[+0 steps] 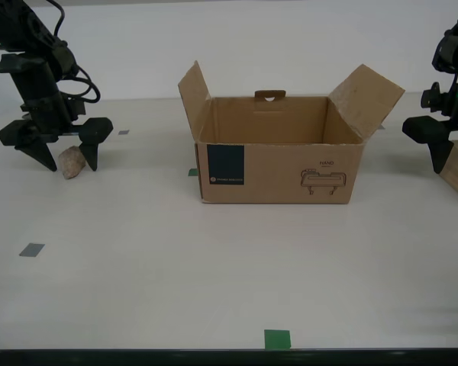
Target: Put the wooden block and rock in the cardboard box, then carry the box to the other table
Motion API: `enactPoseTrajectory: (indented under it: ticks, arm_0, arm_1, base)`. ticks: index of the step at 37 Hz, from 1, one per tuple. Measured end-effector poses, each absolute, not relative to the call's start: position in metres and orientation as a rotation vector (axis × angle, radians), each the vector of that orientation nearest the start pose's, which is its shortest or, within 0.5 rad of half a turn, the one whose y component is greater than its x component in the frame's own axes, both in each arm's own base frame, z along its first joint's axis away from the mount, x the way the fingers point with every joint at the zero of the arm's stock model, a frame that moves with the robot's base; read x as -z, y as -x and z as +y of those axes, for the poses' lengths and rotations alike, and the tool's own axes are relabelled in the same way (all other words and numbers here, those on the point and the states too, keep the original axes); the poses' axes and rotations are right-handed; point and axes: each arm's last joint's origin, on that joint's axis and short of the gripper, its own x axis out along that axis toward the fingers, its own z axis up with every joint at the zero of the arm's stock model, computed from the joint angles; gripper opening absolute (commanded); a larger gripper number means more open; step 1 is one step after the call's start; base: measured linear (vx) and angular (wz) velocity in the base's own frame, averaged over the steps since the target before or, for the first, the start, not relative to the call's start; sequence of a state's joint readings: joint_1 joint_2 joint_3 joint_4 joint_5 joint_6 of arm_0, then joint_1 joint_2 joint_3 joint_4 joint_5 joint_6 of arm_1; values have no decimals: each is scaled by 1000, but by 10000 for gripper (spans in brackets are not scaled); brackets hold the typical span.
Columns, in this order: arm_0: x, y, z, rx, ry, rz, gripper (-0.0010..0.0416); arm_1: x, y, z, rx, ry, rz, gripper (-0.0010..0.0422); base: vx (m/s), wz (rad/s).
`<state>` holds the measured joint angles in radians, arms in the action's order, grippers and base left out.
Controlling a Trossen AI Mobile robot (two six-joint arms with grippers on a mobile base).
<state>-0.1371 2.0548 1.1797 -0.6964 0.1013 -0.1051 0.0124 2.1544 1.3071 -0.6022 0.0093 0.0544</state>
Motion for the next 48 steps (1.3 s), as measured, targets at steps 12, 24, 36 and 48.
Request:
enactPoseTrajectory:
  ticks: [12,24,36,48]
  arm_0:
    - [-91,-342,-50,103,53,1583,146]
    - [-91,-342,-50,103,54,1582,14]
    - [-91,-342,-50,104,53,1581,-2]
    - [-93,-342,-50,105,53,1578,-1]
  arm_1:
    - [-84,-383,4,38,-29,1460,334]
    - [-84,-382,4,35,-27,1468,137]
    - [-84,-383,4,2,12,1462,6]
    - [-88,-384,4,-9,23,1443,-2]
  base:
    - [0,0]
    - [0,0]
    - [0,0]
    - [0,0]
